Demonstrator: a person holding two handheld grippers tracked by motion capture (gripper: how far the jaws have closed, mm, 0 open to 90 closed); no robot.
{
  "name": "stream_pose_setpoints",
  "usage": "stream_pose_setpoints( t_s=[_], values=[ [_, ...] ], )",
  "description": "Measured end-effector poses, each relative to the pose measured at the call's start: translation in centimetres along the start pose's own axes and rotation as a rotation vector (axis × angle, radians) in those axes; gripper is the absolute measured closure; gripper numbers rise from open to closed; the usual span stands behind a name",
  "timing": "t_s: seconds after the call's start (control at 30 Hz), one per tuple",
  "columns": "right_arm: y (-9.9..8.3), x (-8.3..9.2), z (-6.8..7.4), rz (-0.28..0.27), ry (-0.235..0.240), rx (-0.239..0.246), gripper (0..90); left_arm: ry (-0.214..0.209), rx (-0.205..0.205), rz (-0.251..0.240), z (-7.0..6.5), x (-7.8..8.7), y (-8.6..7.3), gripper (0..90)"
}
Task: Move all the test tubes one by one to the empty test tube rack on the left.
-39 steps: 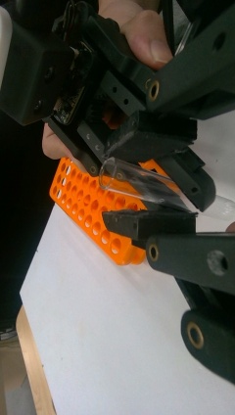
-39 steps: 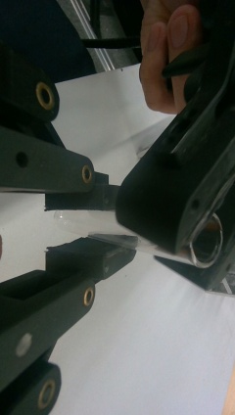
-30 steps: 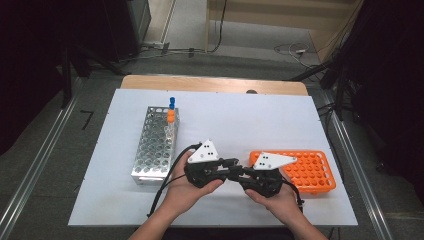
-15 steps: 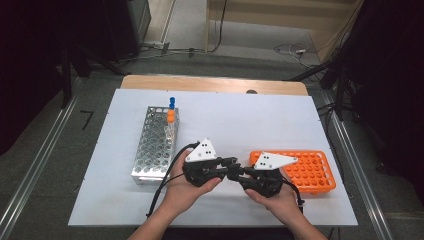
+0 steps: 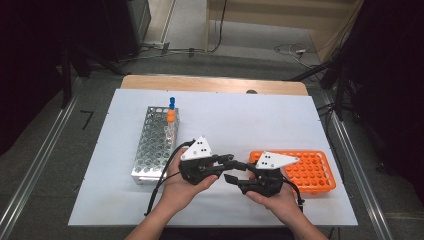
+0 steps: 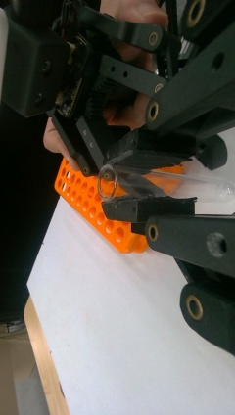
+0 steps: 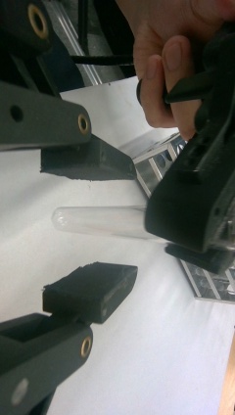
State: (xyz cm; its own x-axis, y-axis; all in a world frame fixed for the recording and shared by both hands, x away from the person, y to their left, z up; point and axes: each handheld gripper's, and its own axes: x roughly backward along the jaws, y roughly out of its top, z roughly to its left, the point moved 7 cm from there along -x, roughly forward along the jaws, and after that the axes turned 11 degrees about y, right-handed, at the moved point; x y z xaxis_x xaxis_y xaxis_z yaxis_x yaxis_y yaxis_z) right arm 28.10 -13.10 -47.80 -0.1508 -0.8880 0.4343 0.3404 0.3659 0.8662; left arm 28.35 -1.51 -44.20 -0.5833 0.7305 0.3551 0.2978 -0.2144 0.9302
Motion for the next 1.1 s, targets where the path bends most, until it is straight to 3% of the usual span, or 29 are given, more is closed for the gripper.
stream_pose_setpoints(
  t_s=[0.13,0.3,0.47,0.87,1.1],
  values=[
    [-0.1,0.1,-0.2,0.006,-0.003,-0.006,27.0,0.014,0.006,-0.008,0.6,0.3,0.1,77.0],
    [-0.5,0.6,-0.8,0.022,-0.044,0.002,8.1,0.049,0.007,-0.018,1.7,0.9,0.2,77.0],
    [-0.7,1.6,-1.5,0.007,-0.068,-0.002,1.4,0.085,0.021,-0.032,3.1,1.5,0.5,77.0],
    [-1.0,4.5,-2.9,-0.027,-0.116,0.01,0.0,0.191,0.057,-0.063,6.7,3.5,0.7,77.0],
    [-1.1,5.8,-3.8,-0.045,-0.15,-0.001,0.0,0.277,0.076,-0.088,9.8,5.3,0.8,77.0]
  ],
)
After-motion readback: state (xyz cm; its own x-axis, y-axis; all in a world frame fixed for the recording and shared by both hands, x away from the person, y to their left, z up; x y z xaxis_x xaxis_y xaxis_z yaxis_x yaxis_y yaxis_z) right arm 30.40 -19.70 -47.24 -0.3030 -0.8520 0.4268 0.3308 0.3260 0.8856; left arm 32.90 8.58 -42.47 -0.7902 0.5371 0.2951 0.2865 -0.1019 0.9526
